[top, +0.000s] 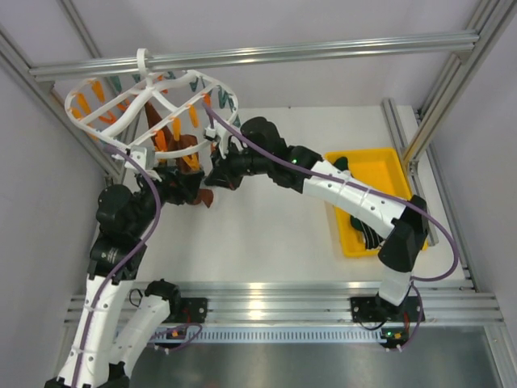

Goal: Clip the socks to the hanger
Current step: Clamp the sock onto the hanger, then reset both arms

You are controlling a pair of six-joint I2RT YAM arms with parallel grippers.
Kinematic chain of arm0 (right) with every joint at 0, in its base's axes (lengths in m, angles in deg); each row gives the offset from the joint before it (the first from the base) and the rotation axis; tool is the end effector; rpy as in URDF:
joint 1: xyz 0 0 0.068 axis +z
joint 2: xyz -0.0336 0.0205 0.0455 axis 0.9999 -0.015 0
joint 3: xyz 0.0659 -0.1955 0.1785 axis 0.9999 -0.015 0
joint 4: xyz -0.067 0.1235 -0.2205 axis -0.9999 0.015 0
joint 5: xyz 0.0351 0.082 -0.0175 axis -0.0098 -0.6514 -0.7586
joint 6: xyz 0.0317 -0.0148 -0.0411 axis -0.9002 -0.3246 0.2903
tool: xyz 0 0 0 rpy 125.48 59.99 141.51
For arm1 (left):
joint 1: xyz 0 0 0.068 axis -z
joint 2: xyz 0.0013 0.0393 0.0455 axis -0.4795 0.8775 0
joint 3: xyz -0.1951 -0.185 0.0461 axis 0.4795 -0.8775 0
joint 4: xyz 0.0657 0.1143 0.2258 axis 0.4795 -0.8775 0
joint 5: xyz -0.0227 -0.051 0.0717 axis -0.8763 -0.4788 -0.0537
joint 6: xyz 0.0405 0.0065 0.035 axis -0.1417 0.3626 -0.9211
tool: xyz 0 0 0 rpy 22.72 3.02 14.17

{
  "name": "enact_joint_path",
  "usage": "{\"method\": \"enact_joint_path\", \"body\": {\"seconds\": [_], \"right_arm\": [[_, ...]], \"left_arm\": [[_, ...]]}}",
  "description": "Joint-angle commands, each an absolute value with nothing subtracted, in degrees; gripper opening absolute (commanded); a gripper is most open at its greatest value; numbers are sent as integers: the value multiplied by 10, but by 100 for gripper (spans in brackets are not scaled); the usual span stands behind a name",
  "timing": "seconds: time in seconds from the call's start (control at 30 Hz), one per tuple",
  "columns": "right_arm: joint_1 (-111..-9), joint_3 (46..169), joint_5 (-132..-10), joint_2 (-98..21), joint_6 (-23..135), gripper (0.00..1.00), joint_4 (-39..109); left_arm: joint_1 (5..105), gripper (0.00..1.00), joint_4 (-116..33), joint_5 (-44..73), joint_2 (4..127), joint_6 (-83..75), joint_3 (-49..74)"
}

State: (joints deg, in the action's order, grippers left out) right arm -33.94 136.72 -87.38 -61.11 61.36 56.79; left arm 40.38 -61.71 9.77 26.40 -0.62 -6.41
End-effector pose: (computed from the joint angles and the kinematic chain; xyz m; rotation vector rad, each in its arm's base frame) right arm 0.2308 0.3575 0.3942 -1.1879 1.6942 1.0377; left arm 0.1288 -0.0348 0.3964 0.1309 1.6167 -0.5424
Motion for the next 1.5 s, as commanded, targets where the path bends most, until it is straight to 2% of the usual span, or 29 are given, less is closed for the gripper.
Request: {"method": "enact_joint_path", "body": {"seconds": [0.0, 0.23, 0.53, 0.57, 0.6, 0.63, 0.67, 0.73, 0.8, 0.83, 0.93, 1.17, 1.47], "right_arm": [[-352, 1345, -868, -574, 622, 0, 488], [-357, 1273, -897, -554, 607, 0, 403], [-327, 1243, -980, -546, 623, 0, 345], [-324, 1238, -983, -540, 644, 2, 344], [-317, 1234, -985, -535, 649, 7, 345], [-315, 1221, -986, -531, 649, 27, 344], [-315, 1214, -984, -519, 648, 37, 346], [-316, 1190, -956, -502, 650, 59, 369], [-326, 1164, -936, -464, 650, 71, 378], [-331, 1126, -922, -446, 646, 85, 377], [-346, 1047, -892, -367, 647, 100, 377], [-454, 943, -855, -222, 645, 100, 424], [-633, 853, -799, -116, 644, 100, 471]], "left_arm": [[405, 75, -575, 87, 248, 20, -64], [405, 75, -602, 124, 223, 65, -51], [405, 79, -637, 135, 213, 73, -18], [406, 87, -643, 134, 210, 66, -17], [405, 89, -660, 131, 207, 62, -16], [405, 94, -670, 129, 205, 50, -14], [406, 98, -682, 124, 200, 44, -13], [405, 98, -725, 112, 201, 7, -2], [405, 98, -763, 109, 207, -34, 15], [406, 98, -798, 113, 213, -84, 21], [405, 98, -858, 142, 244, -170, 48], [405, 98, -988, 175, 313, -225, 77], [406, 98, -1002, 134, 356, -267, 51]]}}
